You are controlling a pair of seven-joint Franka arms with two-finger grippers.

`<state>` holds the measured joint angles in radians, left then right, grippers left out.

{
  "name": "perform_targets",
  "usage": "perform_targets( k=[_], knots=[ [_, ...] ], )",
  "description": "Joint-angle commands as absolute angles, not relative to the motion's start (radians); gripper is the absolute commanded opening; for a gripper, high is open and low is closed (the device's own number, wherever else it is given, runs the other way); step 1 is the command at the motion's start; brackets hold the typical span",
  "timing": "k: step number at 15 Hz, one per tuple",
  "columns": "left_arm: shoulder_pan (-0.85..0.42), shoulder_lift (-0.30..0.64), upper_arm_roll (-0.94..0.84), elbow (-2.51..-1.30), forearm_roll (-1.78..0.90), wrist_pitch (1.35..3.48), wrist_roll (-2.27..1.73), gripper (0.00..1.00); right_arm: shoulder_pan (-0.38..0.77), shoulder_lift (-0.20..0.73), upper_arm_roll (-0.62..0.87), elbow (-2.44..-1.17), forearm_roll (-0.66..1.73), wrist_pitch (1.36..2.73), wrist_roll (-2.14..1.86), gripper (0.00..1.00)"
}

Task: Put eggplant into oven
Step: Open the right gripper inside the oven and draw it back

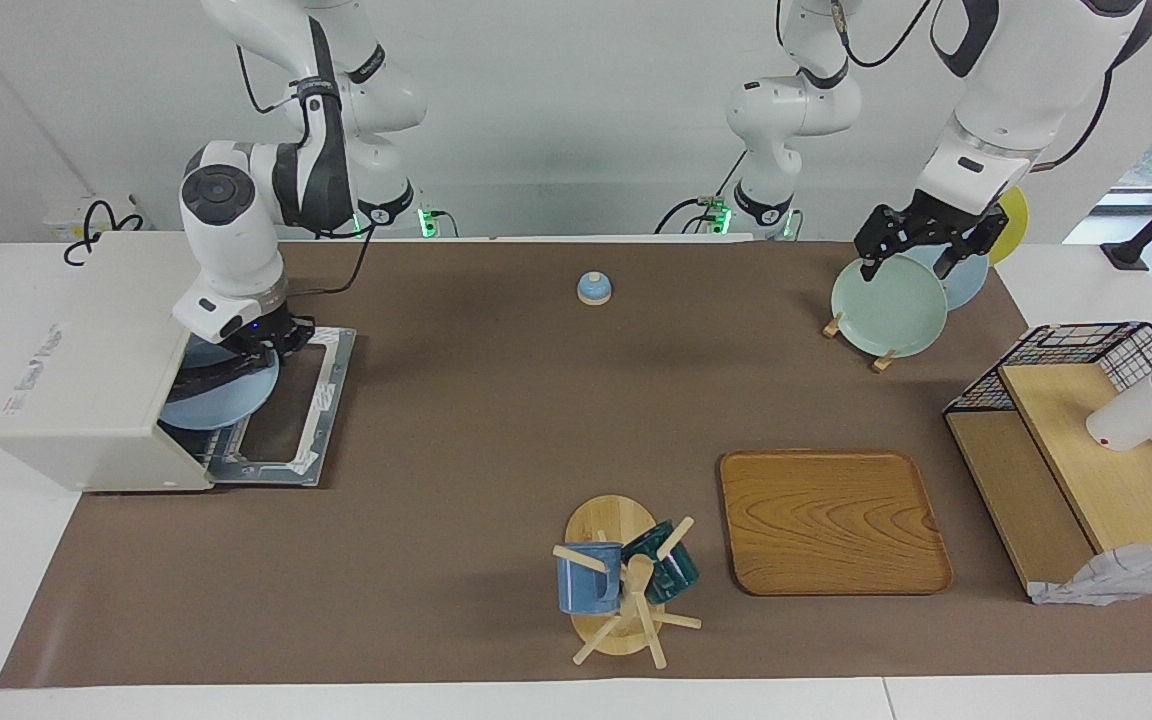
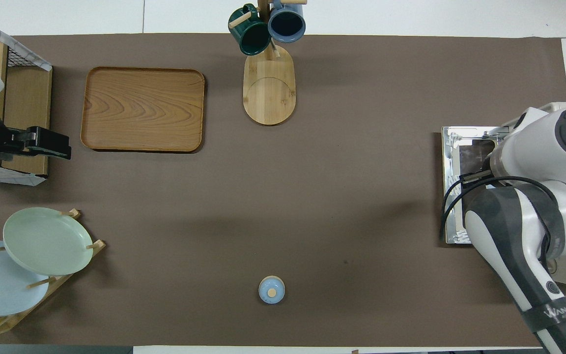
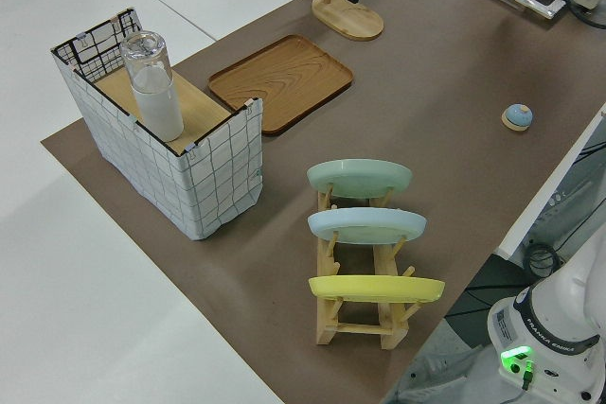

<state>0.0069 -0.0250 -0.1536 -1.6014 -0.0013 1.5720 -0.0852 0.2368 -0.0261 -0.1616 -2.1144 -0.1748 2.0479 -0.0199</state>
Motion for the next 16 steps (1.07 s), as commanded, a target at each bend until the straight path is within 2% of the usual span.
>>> perform_targets(
  k=[1,3,7,16],
  knots=[
    [0.018,-0.035,-0.155,-1.611,-0.015,1.562,-0.072,1.0,0.259,0.035,-0.161,-2.161,-0.126,2.16,0.127,0.0],
    [0.018,-0.035,-0.155,-1.611,-0.015,1.562,-0.072,1.0,0.29,0.063,-0.161,-2.195,-0.115,2.239,0.184,0.0],
    [0.018,-0.035,-0.155,-1.611,-0.015,1.562,-0.072,1.0,0.272,0.153,-0.161,-2.2,-0.115,2.296,0.187,0.0],
    [0.018,-0.035,-0.155,-1.611,-0.015,1.562,-0.072,1.0,0.272,0.169,-0.164,-2.212,-0.259,2.296,0.166,0.0]
  ],
)
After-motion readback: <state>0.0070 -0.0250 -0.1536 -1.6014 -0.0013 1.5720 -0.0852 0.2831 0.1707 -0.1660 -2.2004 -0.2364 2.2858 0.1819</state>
